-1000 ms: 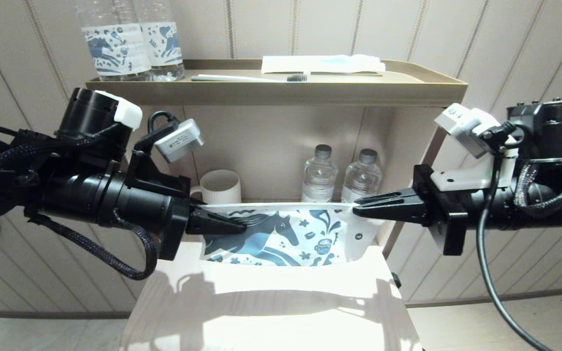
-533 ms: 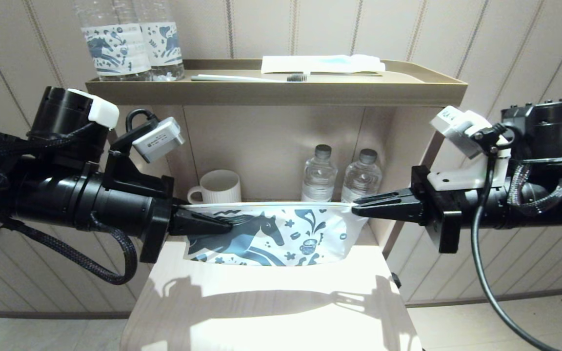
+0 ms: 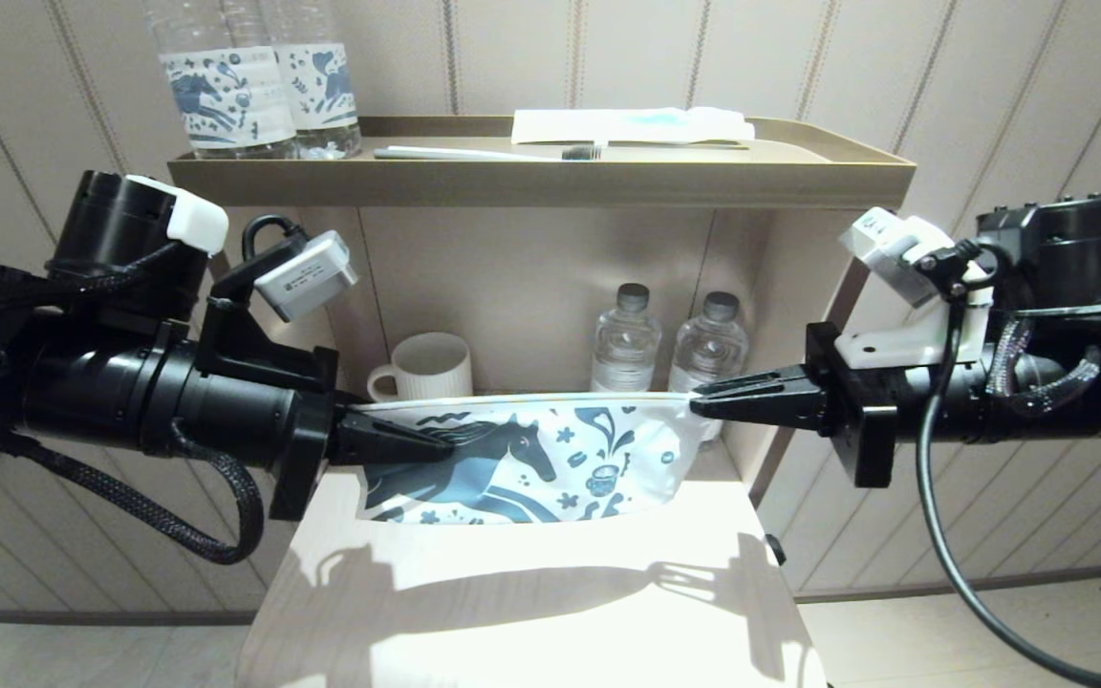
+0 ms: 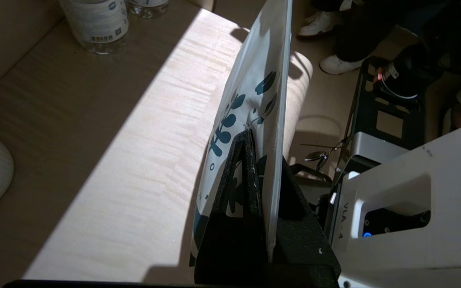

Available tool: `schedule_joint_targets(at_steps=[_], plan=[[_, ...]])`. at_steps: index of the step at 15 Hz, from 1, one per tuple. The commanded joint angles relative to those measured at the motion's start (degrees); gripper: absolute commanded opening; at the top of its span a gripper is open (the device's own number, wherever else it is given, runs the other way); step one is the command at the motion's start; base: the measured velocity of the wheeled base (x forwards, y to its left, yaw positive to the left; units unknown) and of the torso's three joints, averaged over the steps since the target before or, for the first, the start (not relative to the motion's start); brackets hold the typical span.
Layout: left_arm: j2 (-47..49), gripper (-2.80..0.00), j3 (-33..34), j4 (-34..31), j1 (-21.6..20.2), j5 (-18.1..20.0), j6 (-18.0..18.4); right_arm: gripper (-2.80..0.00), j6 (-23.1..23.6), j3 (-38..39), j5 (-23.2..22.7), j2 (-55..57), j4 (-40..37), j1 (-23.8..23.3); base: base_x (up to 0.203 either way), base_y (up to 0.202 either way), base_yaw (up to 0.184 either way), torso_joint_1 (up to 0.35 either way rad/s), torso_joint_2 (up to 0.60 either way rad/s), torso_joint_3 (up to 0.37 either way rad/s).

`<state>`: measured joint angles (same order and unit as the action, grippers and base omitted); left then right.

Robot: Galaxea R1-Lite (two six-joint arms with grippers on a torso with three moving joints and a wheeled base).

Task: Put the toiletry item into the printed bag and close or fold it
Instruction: Close the strorage bag and place it on the desk

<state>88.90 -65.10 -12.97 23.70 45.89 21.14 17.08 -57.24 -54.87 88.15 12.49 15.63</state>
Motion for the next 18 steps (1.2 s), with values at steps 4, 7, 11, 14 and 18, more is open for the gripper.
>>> schedule_joint_targets(at_steps=[4,7,11,14,18], plan=[[7.74,-2.8,-2.48,0.22,0.6,-0.46,0.01,-2.8,0.06,-1.92,4.92,5.22,0.31,-0.34,0.0,0.0,0.0,0.0,0.0,0.0],[9.57,-2.8,-3.01,0.31,1.03,-0.92,0.05,-2.8,0.85,-2.26,6.81,6.64,0.26,-0.33,0.0,0.0,0.0,0.0,0.0,0.0],[11.45,-2.8,-0.31,0.14,4.09,-2.15,0.08,-2.8,1.89,-1.13,10.46,7.08,0.26,0.53,0.0,0.0,0.0,0.0,0.0,0.0],[11.78,-2.8,1.47,0.31,4.43,-3.78,0.36,-2.8,2.9,0.01,11.4,8.34,0.26,0.63,0.0,0.0,0.0,0.0,0.0,0.0],[13.33,-2.8,0.52,0.38,4.43,-3.82,0.03,-2.8,4.09,0.13,13.54,10.72,0.34,0.97,0.0,0.0,0.0,0.0,0.0,0.0]])
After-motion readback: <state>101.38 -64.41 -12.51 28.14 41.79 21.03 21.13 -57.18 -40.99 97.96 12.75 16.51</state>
